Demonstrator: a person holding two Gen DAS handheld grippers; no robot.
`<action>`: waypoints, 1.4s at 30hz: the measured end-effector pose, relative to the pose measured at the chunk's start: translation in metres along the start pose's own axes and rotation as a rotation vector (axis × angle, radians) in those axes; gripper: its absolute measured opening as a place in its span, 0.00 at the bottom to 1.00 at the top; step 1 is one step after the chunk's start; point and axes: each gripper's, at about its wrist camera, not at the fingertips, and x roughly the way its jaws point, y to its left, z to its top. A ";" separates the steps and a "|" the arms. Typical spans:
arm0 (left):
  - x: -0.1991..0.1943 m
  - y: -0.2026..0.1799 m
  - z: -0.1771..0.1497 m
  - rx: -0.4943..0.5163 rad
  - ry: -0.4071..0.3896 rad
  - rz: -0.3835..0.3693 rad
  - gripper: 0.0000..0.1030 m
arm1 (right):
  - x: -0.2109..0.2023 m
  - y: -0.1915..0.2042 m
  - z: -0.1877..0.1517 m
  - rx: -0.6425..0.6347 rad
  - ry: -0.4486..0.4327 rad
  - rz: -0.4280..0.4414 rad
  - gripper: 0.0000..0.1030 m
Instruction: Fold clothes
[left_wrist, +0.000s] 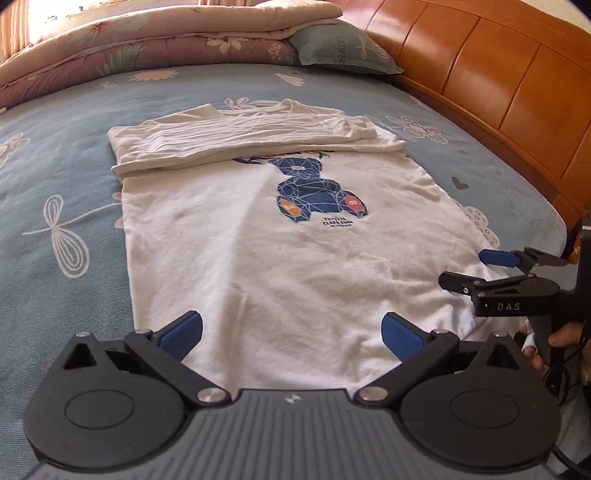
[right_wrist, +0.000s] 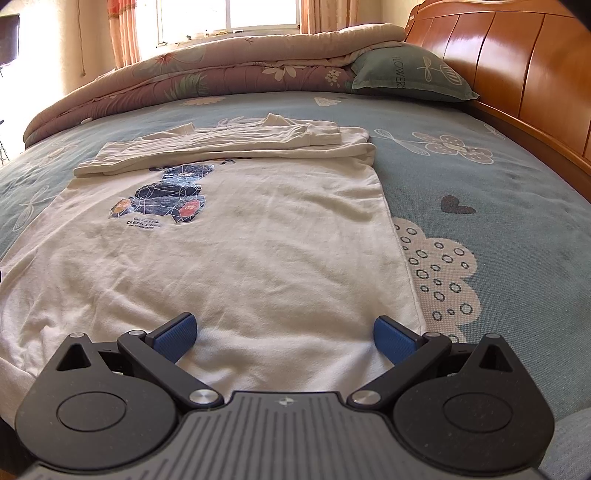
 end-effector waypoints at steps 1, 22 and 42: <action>0.003 -0.004 -0.004 0.004 0.010 -0.005 0.99 | 0.000 0.000 0.000 0.000 0.000 0.000 1.00; 0.020 -0.040 -0.008 -0.023 -0.005 -0.005 0.99 | -0.001 0.000 -0.002 -0.002 -0.008 -0.003 1.00; 0.001 -0.054 -0.024 0.105 -0.065 0.039 0.99 | -0.029 0.012 0.024 -0.187 0.000 0.171 1.00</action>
